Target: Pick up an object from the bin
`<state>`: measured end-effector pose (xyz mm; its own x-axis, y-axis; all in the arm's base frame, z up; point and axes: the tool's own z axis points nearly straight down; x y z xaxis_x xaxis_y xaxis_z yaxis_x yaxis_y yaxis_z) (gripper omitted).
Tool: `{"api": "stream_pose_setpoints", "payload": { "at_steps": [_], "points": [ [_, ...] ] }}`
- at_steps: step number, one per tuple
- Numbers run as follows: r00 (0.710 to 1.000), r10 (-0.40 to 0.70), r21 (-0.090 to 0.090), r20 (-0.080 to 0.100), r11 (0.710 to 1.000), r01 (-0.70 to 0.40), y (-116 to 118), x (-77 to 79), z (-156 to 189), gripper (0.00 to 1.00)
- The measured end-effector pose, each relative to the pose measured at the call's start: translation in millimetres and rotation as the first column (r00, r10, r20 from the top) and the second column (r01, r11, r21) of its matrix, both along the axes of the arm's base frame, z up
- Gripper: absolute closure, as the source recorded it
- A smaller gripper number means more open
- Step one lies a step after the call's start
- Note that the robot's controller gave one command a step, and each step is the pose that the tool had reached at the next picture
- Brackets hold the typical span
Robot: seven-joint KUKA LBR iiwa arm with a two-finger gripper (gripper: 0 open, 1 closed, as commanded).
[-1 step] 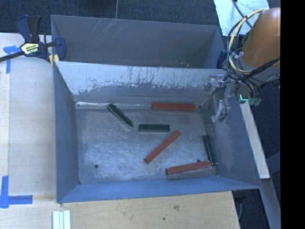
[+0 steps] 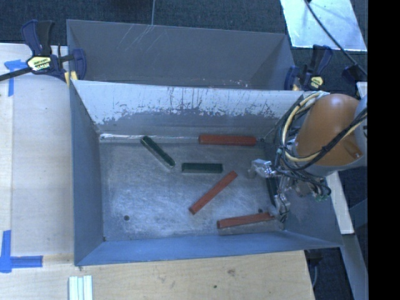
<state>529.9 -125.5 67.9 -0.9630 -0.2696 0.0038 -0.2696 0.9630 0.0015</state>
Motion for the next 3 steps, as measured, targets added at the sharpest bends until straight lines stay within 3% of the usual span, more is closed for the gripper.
{"api": "stream_pose_setpoints", "payload": {
  "at_steps": [1,2,3],
  "points": [
    [1.000,-0.004,0.001,0.004,1.000,0.004,32,-47.2,33,0.00],
    [0.996,-0.091,0.000,0.010,0.996,0.091,34,-45.1,38,0.00],
    [0.998,-0.064,0.000,0.012,0.998,0.064,40,-41.2,2,0.00]
  ]
}}
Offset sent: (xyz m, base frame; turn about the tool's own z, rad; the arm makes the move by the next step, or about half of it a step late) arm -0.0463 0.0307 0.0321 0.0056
